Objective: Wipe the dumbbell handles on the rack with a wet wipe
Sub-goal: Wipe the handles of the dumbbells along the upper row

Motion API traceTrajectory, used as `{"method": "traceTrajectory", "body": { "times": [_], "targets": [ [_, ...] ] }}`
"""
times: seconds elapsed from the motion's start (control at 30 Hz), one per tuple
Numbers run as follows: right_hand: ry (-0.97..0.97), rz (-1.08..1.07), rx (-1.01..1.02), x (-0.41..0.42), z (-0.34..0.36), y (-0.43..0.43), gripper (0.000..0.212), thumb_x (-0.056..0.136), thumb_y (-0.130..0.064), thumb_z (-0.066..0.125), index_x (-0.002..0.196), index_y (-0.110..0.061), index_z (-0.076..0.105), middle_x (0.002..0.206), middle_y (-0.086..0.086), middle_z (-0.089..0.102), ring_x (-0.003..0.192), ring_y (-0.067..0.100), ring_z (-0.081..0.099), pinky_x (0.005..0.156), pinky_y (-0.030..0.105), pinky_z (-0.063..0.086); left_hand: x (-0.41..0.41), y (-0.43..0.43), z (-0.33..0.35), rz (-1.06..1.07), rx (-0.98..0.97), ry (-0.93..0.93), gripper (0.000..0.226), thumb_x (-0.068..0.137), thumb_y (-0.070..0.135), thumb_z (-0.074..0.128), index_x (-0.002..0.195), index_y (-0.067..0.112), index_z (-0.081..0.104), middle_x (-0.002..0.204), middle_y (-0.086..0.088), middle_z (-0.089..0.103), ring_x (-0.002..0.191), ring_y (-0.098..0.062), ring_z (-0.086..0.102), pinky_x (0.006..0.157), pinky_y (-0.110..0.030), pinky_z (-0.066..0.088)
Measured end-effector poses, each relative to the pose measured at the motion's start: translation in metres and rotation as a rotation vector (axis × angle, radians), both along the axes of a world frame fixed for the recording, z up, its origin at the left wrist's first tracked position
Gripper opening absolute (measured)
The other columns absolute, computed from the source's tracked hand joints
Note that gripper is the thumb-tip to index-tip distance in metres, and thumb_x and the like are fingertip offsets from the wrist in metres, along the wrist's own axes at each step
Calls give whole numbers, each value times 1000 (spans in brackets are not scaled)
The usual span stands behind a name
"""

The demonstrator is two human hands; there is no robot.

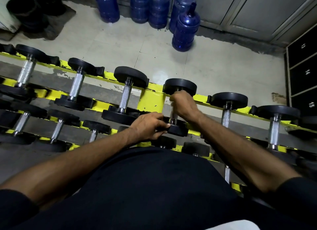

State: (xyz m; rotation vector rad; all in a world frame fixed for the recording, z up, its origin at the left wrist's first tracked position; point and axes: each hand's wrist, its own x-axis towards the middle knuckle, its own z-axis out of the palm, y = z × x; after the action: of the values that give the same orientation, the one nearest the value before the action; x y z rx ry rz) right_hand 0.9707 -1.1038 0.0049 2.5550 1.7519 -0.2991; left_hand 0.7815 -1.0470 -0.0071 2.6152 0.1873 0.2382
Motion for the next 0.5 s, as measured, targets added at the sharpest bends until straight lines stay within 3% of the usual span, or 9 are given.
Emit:
{"method": "traceTrajectory", "body": {
  "times": [0.1, 0.17, 0.3, 0.37, 0.43, 0.5],
  "targets": [
    [235, -330, 314, -10, -14, -35, 5, 80, -6, 66, 82, -10, 68, 85, 6, 65, 78, 25, 59, 63, 34, 48, 0, 1, 1, -16, -4, -16, 19, 81, 34, 81, 99, 27, 77, 78, 5, 56, 70, -17, 56, 54, -22, 39],
    [425, -550, 372, -22, -23, -48, 5, 79, -14, 73, 78, -14, 68, 79, -2, 66, 73, 16, 60, 62, 28, 44, 1, 2, 2, -31, -3, -17, 19, 80, 34, 82, 97, 26, 77, 78, 4, 57, 69, -17, 56, 54, -22, 40],
    [931, -1085, 553, 4, -39, -31, 15, 70, -7, 84, 77, -14, 74, 78, 1, 74, 69, 18, 70, 64, 30, 58, 2, 4, 1, -35, -35, -16, 16, 82, 34, 80, 94, 23, 77, 77, 2, 56, 69, -19, 56, 51, -30, 48],
    [1155, -1326, 600, 22, -46, -18, 17, 73, 4, 78, 86, -7, 75, 78, 6, 72, 66, 20, 65, 55, 28, 56, 2, 3, 1, -37, -39, -13, 17, 82, 33, 80, 95, 23, 77, 77, 3, 56, 68, -19, 56, 50, -30, 48],
    [1350, -1429, 582, 29, -50, -12, 18, 79, 11, 67, 86, -5, 69, 75, 8, 67, 66, 20, 62, 49, 27, 55, 2, 3, 2, -40, -34, -9, 18, 83, 34, 79, 97, 25, 77, 78, 3, 56, 69, -19, 57, 51, -29, 47],
    [1544, -1457, 518, 29, -51, -9, 20, 89, 11, 52, 90, -7, 62, 83, 11, 65, 76, 21, 64, 56, 33, 60, 2, 4, 3, -43, -26, 0, 18, 83, 34, 79, 99, 26, 77, 79, 2, 57, 69, -20, 58, 51, -29, 48]
  ]
}}
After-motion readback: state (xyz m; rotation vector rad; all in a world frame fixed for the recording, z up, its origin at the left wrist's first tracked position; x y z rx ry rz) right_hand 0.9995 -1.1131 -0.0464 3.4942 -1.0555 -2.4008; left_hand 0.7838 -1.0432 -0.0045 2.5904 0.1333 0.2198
